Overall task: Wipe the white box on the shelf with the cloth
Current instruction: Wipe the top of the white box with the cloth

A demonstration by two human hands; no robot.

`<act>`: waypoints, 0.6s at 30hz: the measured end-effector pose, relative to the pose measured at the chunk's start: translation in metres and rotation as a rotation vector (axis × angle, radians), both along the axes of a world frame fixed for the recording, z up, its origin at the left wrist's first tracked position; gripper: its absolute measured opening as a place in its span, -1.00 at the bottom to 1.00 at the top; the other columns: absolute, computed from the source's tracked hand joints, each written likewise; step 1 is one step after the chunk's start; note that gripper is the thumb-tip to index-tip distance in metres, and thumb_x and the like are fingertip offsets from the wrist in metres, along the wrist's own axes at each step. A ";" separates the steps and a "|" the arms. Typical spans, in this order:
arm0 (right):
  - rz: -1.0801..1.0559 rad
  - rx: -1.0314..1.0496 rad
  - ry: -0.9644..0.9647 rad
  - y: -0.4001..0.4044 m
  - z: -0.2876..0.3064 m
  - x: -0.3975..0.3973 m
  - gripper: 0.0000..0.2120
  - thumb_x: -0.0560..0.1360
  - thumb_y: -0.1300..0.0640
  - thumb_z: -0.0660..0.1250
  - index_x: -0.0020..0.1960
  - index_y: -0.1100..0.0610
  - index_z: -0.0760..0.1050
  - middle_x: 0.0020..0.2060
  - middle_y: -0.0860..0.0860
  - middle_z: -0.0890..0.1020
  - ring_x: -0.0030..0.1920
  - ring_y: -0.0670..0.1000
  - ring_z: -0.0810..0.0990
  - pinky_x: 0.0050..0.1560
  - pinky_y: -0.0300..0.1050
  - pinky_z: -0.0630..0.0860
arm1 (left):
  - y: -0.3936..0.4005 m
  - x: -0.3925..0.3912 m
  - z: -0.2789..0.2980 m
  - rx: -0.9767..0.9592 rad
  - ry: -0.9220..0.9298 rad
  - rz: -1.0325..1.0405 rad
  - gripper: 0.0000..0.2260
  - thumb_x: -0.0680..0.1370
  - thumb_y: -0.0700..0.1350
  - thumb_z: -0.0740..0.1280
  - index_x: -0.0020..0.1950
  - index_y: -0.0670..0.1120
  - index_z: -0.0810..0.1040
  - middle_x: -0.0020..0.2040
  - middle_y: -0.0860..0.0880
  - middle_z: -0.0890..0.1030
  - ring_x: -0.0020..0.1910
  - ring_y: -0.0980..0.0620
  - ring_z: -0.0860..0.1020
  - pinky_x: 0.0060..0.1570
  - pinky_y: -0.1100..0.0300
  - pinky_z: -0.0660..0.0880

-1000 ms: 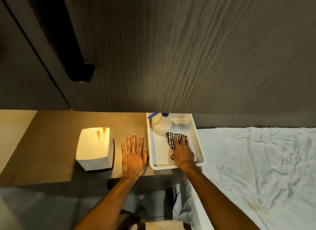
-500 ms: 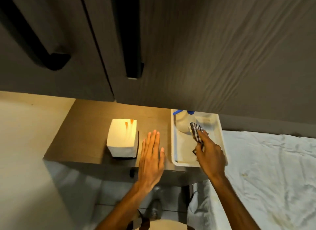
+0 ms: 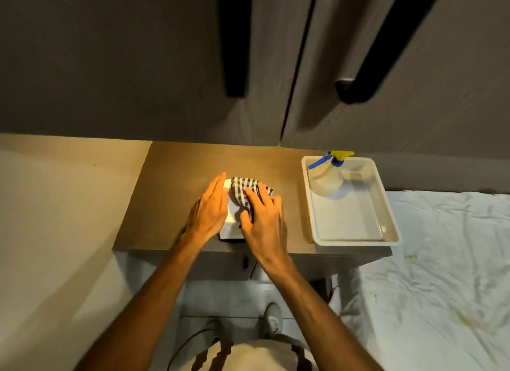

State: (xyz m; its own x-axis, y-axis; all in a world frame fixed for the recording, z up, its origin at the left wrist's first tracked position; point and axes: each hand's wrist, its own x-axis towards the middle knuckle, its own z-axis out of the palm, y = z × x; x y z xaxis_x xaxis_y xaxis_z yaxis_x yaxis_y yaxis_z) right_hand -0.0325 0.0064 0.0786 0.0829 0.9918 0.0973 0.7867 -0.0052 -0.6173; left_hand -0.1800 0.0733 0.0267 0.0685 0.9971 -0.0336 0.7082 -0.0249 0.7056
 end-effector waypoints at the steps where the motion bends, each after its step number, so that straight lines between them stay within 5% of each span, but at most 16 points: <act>1: 0.005 -0.006 -0.028 -0.006 -0.006 -0.009 -0.50 0.60 0.09 0.30 0.54 0.04 0.43 0.55 0.04 0.43 0.43 0.12 0.42 0.35 0.03 0.57 | -0.001 -0.002 -0.004 -0.009 -0.010 -0.018 -0.45 0.69 -0.12 0.25 0.66 -0.16 0.17 0.58 -0.24 0.39 0.52 -0.20 0.46 0.52 -0.07 0.42; 6: 0.035 0.045 -0.238 -0.004 -0.022 -0.034 -0.49 0.65 -0.05 0.14 0.59 -0.02 0.35 0.61 0.02 0.36 0.54 0.13 0.35 0.44 0.07 0.37 | -0.004 -0.003 -0.016 0.019 -0.129 0.009 -0.49 0.71 -0.04 0.17 0.67 -0.01 0.17 0.63 -0.08 0.35 0.59 -0.05 0.38 0.60 -0.01 0.32; 9: 0.124 0.028 -0.221 0.026 -0.025 -0.028 -0.48 0.70 -0.02 0.12 0.64 0.01 0.26 0.66 0.06 0.26 0.70 0.15 0.11 0.68 0.19 0.10 | -0.003 -0.002 -0.016 0.075 -0.131 0.010 -0.54 0.72 -0.05 0.08 0.65 -0.02 0.22 0.61 -0.04 0.38 0.56 0.09 0.37 0.56 0.21 0.24; 11: 0.138 -0.014 -0.147 0.046 -0.023 -0.022 -0.49 0.71 0.02 0.13 0.65 0.07 0.25 0.66 0.10 0.24 0.70 0.18 0.08 0.69 0.21 0.10 | -0.005 -0.001 -0.016 0.101 -0.136 0.006 -0.54 0.73 -0.02 0.03 0.65 0.00 0.20 0.61 -0.04 0.39 0.52 0.15 0.38 0.55 0.20 0.27; 16: -0.079 -0.077 0.101 0.032 -0.027 -0.028 -0.46 0.73 0.07 0.13 0.68 0.10 0.14 0.70 0.07 0.11 0.72 0.12 -0.02 0.67 0.17 0.19 | -0.005 0.000 -0.020 0.060 -0.067 0.045 -0.51 0.74 0.02 -0.03 0.68 -0.04 0.14 0.64 -0.08 0.33 0.58 -0.06 0.39 0.57 -0.02 0.35; 18: -0.078 -0.060 0.042 0.007 -0.030 -0.035 -0.43 0.71 0.03 0.11 0.68 0.14 0.12 0.70 0.09 0.09 0.72 0.12 -0.05 0.69 0.18 0.13 | -0.004 -0.001 -0.020 0.072 -0.045 0.020 -0.49 0.73 0.02 0.01 0.68 -0.08 0.14 0.63 -0.13 0.35 0.56 -0.10 0.41 0.56 -0.06 0.37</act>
State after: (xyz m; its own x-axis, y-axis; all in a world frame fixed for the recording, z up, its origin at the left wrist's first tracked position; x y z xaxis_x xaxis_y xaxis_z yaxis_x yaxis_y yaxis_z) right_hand -0.0679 0.0131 0.0486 0.1623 0.9862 0.0323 0.7557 -0.1032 -0.6467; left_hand -0.1809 0.0688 0.0064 0.0479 0.9980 0.0411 0.6770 -0.0627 0.7334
